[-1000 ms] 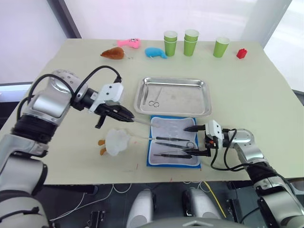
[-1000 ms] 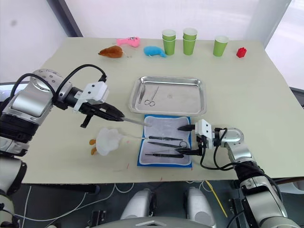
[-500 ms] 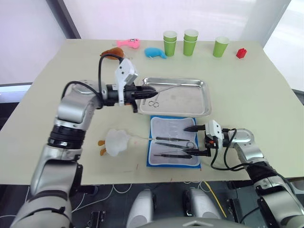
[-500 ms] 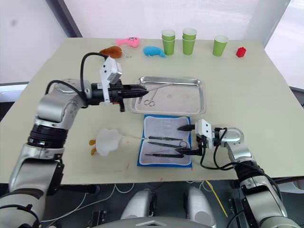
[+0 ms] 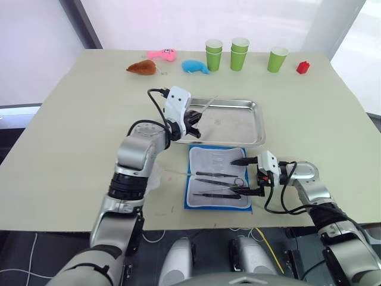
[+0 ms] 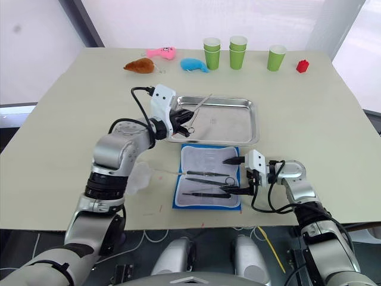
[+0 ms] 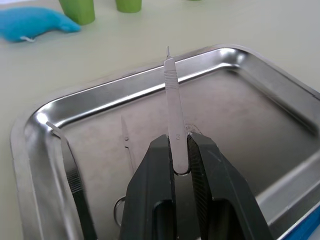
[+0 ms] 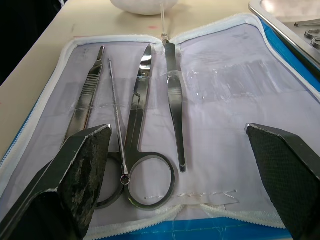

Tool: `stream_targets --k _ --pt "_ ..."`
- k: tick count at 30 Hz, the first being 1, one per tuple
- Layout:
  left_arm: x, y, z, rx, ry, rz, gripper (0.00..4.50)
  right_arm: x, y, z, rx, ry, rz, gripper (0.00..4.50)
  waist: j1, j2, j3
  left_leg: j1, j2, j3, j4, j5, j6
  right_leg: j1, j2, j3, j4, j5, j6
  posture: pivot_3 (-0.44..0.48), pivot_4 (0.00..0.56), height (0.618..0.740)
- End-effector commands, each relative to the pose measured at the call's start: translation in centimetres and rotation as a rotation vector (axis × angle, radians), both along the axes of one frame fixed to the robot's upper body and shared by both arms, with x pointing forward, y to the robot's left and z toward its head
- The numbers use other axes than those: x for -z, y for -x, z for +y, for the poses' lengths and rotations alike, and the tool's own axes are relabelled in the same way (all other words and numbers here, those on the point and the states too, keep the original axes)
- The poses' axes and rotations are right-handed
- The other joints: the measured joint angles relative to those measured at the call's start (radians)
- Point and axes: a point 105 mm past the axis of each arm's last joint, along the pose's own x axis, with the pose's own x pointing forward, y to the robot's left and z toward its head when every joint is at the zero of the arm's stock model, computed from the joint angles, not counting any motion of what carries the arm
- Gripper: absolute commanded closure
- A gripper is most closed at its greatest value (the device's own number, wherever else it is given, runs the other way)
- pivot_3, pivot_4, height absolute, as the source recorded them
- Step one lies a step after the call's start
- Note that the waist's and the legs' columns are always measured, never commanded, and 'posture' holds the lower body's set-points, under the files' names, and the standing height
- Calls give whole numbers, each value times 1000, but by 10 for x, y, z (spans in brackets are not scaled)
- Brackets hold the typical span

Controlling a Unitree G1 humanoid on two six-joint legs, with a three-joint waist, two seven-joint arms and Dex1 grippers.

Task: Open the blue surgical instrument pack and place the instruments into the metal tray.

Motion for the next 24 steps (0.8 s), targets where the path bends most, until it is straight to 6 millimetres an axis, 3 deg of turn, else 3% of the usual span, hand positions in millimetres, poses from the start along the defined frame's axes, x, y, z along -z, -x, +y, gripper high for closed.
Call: stream_targets --k 1,14,24 --pt "-5 -8 -2 -107 25 -28 4458 40 18 -6 7 89 144 0 0 0 0 0 0 0 0 0 0 0 0 0 0 0 0 0 150 740" --pt "27 -23 -14 -222 26 96 4458 40 18 -5 12 82 143 0 -1 0 0 0 -1 -1 0 0 0 1 0 -1 0 0 0 0 150 740" --pt "40 -25 -22 -267 56 140 4458 40 18 -4 15 81 144 0 -1 0 0 0 -1 -1 0 0 -1 1 0 -1 0 0 0 0 150 740"
